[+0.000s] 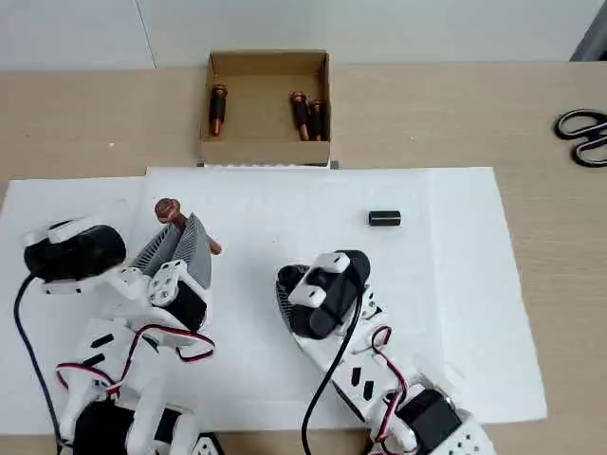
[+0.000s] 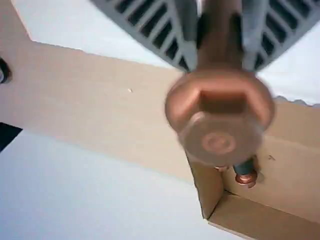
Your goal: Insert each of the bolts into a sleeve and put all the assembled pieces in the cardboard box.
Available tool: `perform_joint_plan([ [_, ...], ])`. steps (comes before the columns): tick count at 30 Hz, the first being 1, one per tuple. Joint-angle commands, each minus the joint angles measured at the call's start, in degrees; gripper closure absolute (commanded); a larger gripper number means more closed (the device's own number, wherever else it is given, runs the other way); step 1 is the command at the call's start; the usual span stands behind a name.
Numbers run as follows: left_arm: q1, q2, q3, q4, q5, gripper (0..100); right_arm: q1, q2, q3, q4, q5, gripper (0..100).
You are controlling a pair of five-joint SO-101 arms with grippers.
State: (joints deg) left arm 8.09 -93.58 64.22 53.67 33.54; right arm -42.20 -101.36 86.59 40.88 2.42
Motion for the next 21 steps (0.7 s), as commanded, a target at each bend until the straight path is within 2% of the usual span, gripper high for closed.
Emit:
perform_joint_plan([
  [1, 0.6, -0.5, -0.3, -2.4, 2.4, 99, -0.4, -2.9, 1.9, -2.2, 1.1, 99.5],
  [6, 5.5, -0.7, -0.3, -2.3, 6.0, 99, -1.3, -2.5, 4.0, -6.1, 1.8, 99.5],
  [12, 12.0, -0.5, 0.3, -2.0, 6.9, 99, -6.7, -2.5, 5.6, -9.1, 4.0, 99.5],
  [21, 13.1, -0.5, 2.9, -2.0, 5.1, 99, -4.9, -2.5, 5.5, -9.2, 4.1, 99.5],
])
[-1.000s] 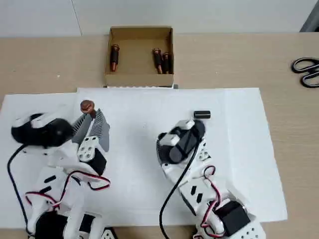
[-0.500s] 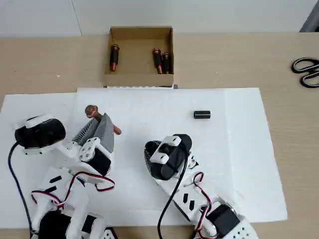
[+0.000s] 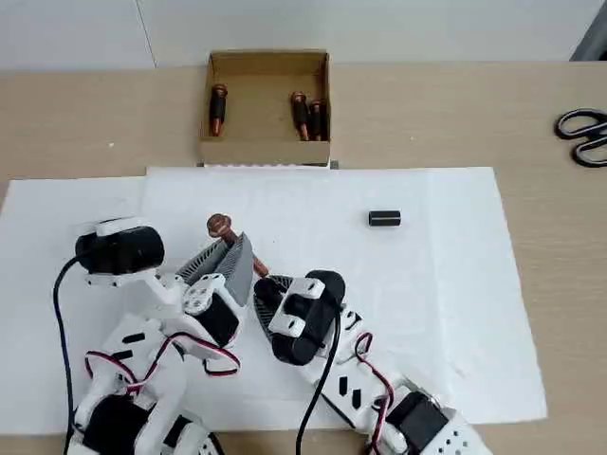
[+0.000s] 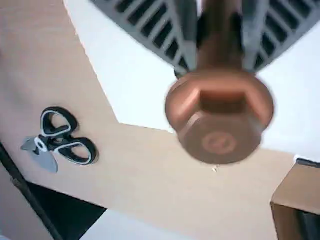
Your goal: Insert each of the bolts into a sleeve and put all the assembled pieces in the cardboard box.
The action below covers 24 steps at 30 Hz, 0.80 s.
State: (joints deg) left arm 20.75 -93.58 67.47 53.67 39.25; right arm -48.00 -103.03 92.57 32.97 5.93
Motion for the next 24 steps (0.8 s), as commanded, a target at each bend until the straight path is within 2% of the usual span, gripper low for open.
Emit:
perform_joint_plan([
  [1, 0.4, -0.5, -0.4, -2.0, -0.6, 99, 0.9, -0.8, -0.5, -1.3, 0.6, 99.5],
  [12, 0.5, -0.5, 0.3, 1.9, -1.2, 99, 1.1, -0.8, -2.9, -1.0, 0.7, 99.5],
  [18, 5.1, -0.5, 2.1, 1.8, -2.5, 99, 1.1, -0.8, -2.9, -1.1, 0.7, 99.5],
  [24, 5.3, -0.4, 2.7, 2.0, -3.1, 99, 1.1, -0.8, -4.5, -1.1, 0.7, 99.5],
])
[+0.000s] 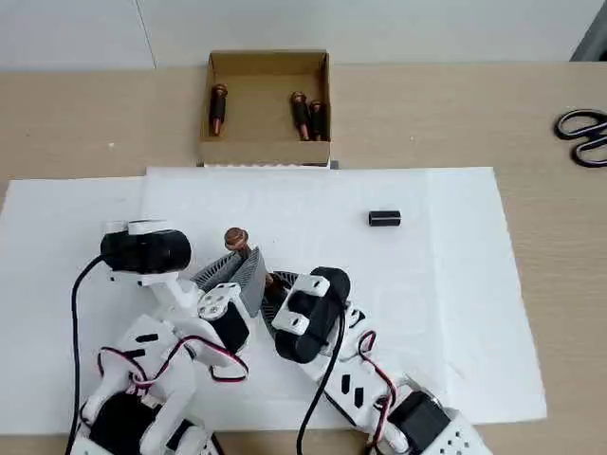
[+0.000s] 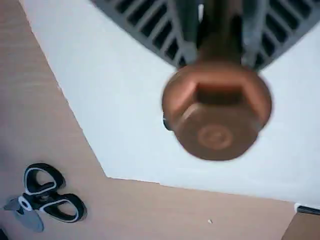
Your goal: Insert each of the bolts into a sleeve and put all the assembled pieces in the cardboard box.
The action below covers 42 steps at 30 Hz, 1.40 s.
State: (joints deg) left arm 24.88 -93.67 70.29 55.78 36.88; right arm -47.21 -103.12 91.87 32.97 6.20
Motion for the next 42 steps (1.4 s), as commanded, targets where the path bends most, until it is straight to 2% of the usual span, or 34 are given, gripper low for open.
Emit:
perform_joint_plan([
  [1, 1.2, -0.4, -0.1, 0.2, -1.6, 99, 0.3, -0.7, -4.1, -1.1, 0.4, 99.5],
  [10, 4.3, -0.4, -0.1, 7.7, -7.2, 99, 0.3, -0.7, -5.1, -1.4, 1.9, 99.5],
  [21, 4.6, -0.4, 1.2, 6.9, -10.9, 99, 0.3, -0.7, -5.6, -1.2, 3.2, 99.5],
  [28, 4.6, -0.4, 1.0, 7.6, -10.8, 81, 0.4, -0.7, -5.3, -1.0, 3.2, 99.5],
  [42, 3.3, -0.4, 0.7, 7.3, -10.8, 80, 0.5, -0.6, -5.1, -0.9, 3.0, 99.5],
])
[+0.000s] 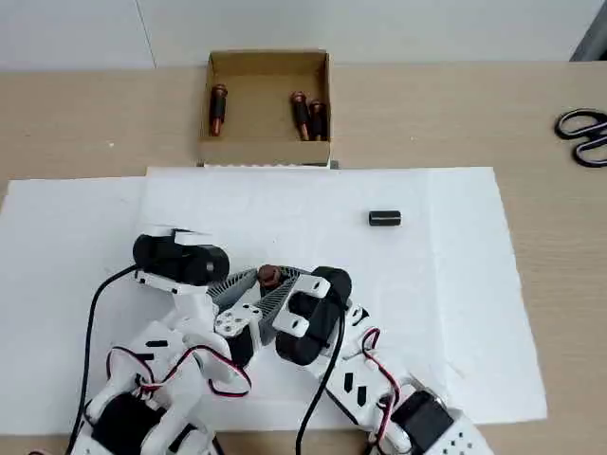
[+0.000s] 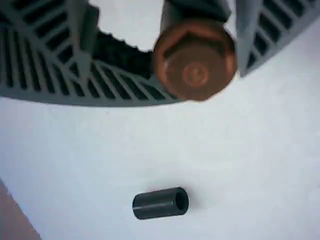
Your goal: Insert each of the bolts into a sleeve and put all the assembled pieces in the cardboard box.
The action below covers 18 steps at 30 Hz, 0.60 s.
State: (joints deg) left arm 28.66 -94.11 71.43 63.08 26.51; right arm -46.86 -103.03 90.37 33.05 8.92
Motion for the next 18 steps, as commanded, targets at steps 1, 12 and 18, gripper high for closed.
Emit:
perform_joint_plan([
  [1, -1.1, 0.1, -0.8, 0.0, -0.5, 80, 0.7, -0.7, -3.5, -1.0, 0.3, 99.5],
  [12, -2.9, -0.1, -9.2, -0.1, -0.5, 100, 3.0, -0.7, -1.8, -1.0, 0.2, 99.5],
  [18, -9.8, 0.1, -8.1, -0.1, -0.6, 99, 3.7, -0.7, -1.7, -1.1, 0.2, 99.5],
])
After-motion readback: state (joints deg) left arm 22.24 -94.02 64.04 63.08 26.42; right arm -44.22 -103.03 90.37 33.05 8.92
